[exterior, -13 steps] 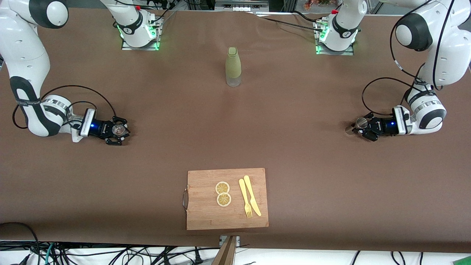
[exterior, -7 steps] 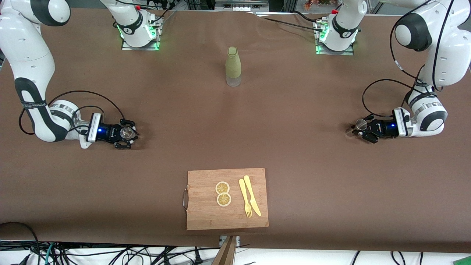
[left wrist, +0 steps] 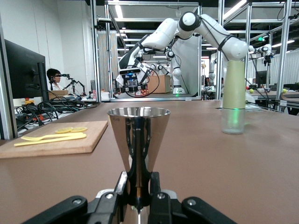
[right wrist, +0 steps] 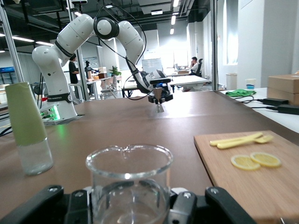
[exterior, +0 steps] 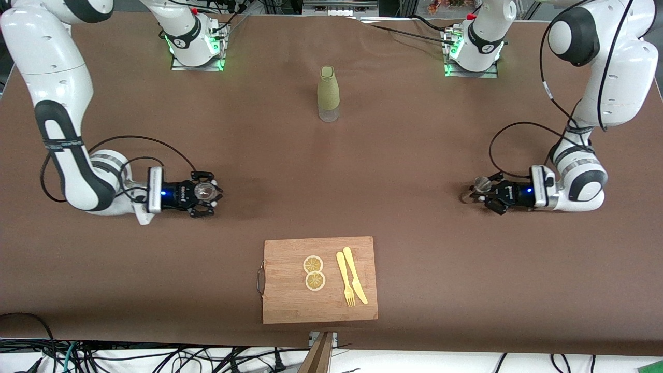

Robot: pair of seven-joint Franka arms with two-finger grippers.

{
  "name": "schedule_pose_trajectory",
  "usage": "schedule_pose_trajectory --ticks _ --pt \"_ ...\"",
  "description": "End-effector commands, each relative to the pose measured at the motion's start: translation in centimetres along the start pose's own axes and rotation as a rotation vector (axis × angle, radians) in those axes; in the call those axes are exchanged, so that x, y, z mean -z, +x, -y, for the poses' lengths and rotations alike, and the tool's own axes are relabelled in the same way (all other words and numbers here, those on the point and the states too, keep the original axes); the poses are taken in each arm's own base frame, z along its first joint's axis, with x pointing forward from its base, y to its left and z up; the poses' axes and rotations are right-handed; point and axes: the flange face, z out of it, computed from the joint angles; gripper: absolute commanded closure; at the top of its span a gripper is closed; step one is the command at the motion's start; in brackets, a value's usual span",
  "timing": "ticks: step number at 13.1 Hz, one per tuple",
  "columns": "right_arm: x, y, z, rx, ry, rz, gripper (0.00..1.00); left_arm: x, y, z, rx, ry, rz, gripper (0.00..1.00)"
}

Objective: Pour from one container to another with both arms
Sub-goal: 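Lift the beaker and jigger, bringing both grippers together mid-table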

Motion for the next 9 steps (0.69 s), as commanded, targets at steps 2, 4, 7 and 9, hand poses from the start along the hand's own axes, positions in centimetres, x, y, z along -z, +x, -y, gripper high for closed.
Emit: schedule_pose_trajectory --ticks 2,4,7,9 --pt "-7.7 4.0 -1.5 0.006 -0.051 0.020 1.00 -9.0 3.1 3.2 0.000 0.046 0.015 1.00" --pt "-11.7 5.4 -1.8 -0.021 -0.115 0.046 1.00 -15.2 3.8 3.9 0.026 0.078 -0.015 1.00" --pt "-17.3 8.4 -1.7 -0.085 -0.201 0.088 1.00 -23.0 3.8 3.6 0.063 0.124 -0.029 1.00" --pt "-20.9 10.2 -1.0 -0.129 -0.234 0.117 1.00 -27.8 3.6 2.8 0.101 0.157 -0.029 1.00"
